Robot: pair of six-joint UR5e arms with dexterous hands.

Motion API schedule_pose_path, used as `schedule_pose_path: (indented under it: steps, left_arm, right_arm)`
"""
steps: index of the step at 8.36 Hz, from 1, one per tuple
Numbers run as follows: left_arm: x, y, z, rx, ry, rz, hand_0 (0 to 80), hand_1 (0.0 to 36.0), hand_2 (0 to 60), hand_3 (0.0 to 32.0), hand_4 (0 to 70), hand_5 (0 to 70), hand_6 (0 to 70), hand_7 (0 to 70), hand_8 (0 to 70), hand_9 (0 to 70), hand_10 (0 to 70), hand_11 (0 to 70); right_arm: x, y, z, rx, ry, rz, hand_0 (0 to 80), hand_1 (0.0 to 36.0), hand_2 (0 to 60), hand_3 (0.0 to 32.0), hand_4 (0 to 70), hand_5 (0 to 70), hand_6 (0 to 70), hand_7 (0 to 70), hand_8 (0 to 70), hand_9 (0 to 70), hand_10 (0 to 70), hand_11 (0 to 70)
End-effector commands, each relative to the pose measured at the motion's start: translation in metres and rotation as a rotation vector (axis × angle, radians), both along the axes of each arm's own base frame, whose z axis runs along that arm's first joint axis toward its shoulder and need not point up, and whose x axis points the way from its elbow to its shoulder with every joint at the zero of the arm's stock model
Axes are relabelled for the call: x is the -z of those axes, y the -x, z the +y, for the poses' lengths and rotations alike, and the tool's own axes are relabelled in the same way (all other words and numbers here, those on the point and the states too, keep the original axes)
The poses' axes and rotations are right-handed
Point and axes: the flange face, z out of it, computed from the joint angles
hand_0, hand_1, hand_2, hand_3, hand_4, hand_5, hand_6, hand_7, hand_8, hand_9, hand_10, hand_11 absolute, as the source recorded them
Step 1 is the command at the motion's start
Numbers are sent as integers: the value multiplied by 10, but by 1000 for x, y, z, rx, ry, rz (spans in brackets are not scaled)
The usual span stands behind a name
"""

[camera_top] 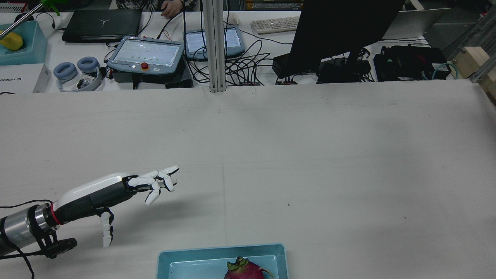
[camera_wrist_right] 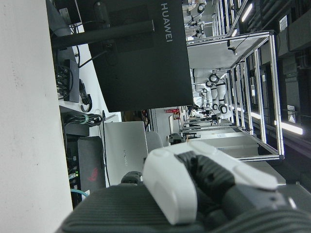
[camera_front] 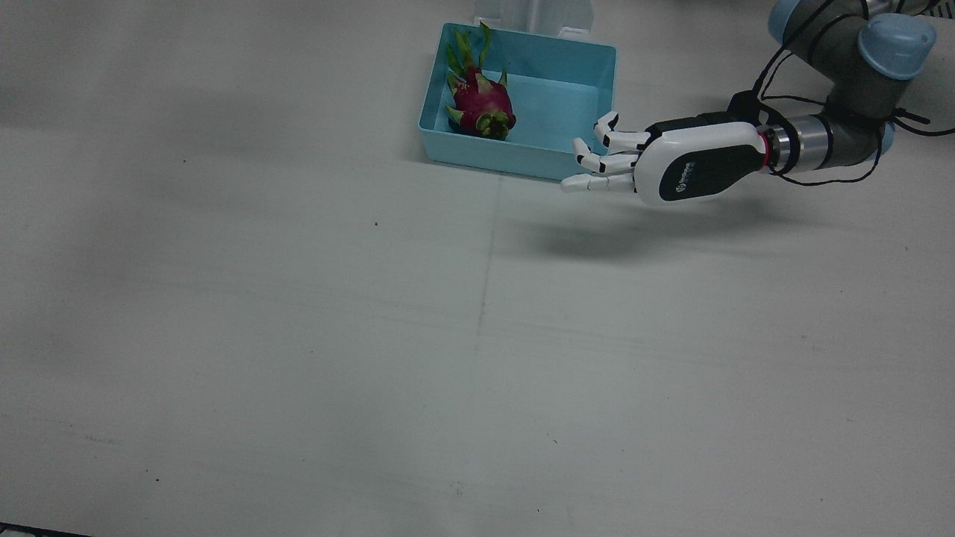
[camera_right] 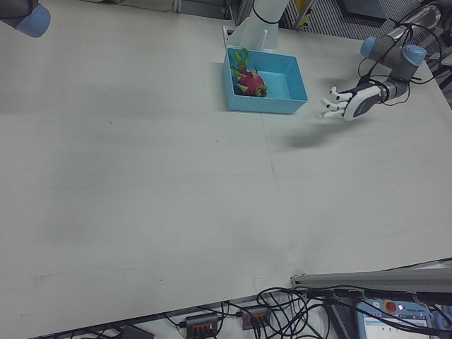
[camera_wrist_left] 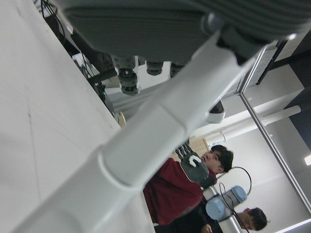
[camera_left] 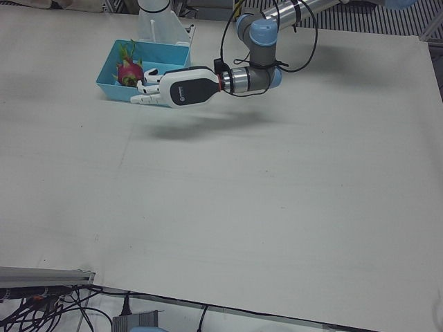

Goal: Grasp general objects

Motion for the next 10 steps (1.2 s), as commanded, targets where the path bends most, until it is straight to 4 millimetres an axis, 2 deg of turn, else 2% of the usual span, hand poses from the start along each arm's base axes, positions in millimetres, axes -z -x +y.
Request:
schedule_pose_path:
  steps: [1, 3, 4, 5, 6, 7, 8, 9, 10]
  left_arm:
    - [-64, 108, -85, 254, 77, -88, 800, 360, 600, 0, 72, 700, 105, 546, 11, 95, 0, 0]
    - [-87, 143, -112, 337, 114, -115, 800, 360, 600, 0, 86, 700, 146, 603, 19, 106, 25, 95]
    - [-113, 177, -137, 414, 147, -135, 800, 360, 600, 0, 98, 700, 170, 634, 24, 112, 55, 138]
    - [-158, 222, -157, 492, 193, -143, 800, 360, 600, 0, 128, 700, 192, 684, 28, 122, 41, 117]
    - [-197, 263, -166, 566, 233, -165, 800, 360, 600, 0, 138, 700, 203, 700, 30, 126, 52, 132]
    - [-236, 291, -167, 612, 271, -188, 800, 360, 600, 0, 150, 700, 205, 700, 31, 128, 52, 133]
    - [-263, 314, -162, 648, 314, -214, 800, 360, 600, 0, 166, 700, 193, 700, 28, 129, 49, 128]
    - [-276, 337, -157, 685, 339, -223, 800, 360, 600, 0, 184, 700, 179, 700, 25, 128, 11, 71]
    - [-303, 357, -142, 713, 374, -243, 800, 360, 600, 0, 206, 700, 187, 700, 27, 128, 41, 115]
  right_arm:
    - [0, 0, 0, 0, 0, 0, 0, 0, 0, 0, 0, 0, 0, 0, 0, 0, 0, 0]
    - [0, 0, 0, 0, 0, 0, 0, 0, 0, 0, 0, 0, 0, 0, 0, 0, 0, 0]
    - [0, 0, 0, 0, 0, 0, 0, 0, 0, 0, 0, 0, 0, 0, 0, 0, 0, 0]
    - [0, 0, 0, 0, 0, 0, 0, 0, 0, 0, 0, 0, 0, 0, 0, 0, 0, 0]
    - [0, 0, 0, 0, 0, 0, 0, 0, 0, 0, 0, 0, 0, 0, 0, 0, 0, 0]
    - [0, 0, 0, 0, 0, 0, 0, 0, 0, 0, 0, 0, 0, 0, 0, 0, 0, 0]
    - [0, 0, 0, 0, 0, 0, 0, 0, 0, 0, 0, 0, 0, 0, 0, 0, 0, 0]
    - [0, 0, 0, 0, 0, 0, 0, 0, 0, 0, 0, 0, 0, 0, 0, 0, 0, 0]
    - [0, 0, 0, 0, 0, 0, 0, 0, 0, 0, 0, 0, 0, 0, 0, 0, 0, 0]
